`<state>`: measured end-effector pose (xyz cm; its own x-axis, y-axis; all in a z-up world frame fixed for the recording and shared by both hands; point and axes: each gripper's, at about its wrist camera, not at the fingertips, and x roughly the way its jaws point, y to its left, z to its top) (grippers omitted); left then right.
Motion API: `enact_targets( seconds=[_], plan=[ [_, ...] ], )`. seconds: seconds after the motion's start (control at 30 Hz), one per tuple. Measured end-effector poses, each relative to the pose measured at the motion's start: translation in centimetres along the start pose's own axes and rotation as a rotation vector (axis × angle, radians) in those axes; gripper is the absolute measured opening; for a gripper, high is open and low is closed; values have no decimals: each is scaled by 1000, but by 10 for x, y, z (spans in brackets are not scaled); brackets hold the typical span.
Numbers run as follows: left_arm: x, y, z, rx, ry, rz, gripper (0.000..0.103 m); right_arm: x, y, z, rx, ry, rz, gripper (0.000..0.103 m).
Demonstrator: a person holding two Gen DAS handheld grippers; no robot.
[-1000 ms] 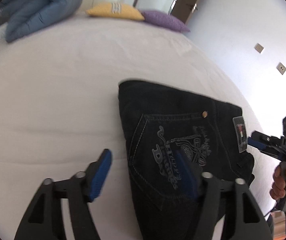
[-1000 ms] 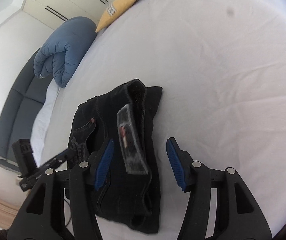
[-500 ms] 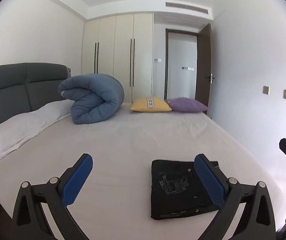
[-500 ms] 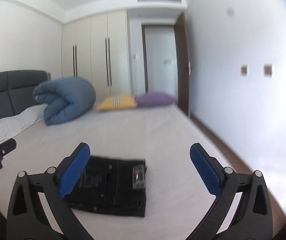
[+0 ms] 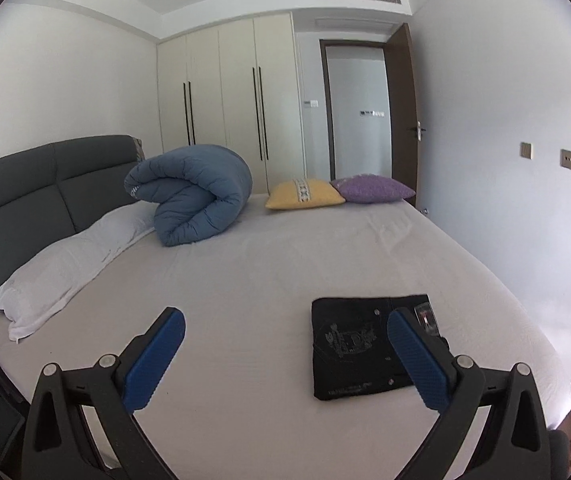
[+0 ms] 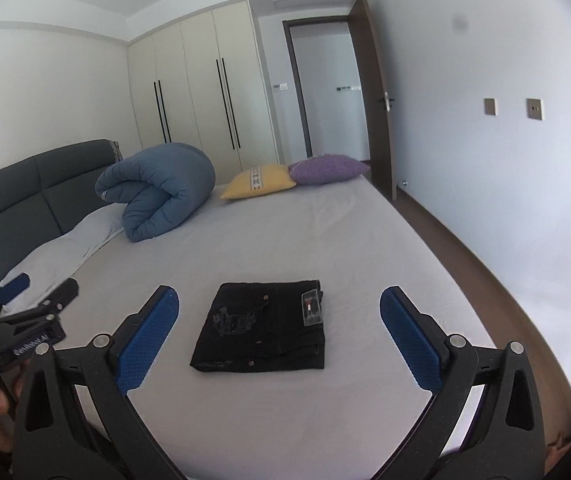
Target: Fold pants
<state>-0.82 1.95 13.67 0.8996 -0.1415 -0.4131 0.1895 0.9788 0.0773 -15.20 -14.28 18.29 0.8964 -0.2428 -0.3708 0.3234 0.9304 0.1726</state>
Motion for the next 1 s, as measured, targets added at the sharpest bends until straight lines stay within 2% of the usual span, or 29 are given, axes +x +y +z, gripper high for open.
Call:
enact_targets(
  seconds=[0.23, 0.27, 0.4, 0.5, 0.6, 0.7, 1.0],
  plan=[
    [40, -19, -21, 19, 188, -71, 103, 0, 21, 3, -56, 89, -43, 103],
    [48, -19, -25, 10, 222, -92, 103, 6, 20, 0, -59, 104, -51, 103],
    [79, -22, -46, 3, 303, -99, 103, 40, 12, -15, -26, 204, -95, 103],
    [96, -24, -57, 22, 325, -81, 103, 67, 0, -26, 9, 237, -123, 103],
    [115, -23, -65, 40, 340, -67, 103, 101, -7, -38, -16, 250, -146, 103],
    [129, -22, -70, 49, 359, -50, 103, 132, -12, -50, -26, 299, -160, 103],
    [132, -14, -67, 24, 371, -54, 103, 159, -11, -55, -22, 319, -142, 103]
  ],
)
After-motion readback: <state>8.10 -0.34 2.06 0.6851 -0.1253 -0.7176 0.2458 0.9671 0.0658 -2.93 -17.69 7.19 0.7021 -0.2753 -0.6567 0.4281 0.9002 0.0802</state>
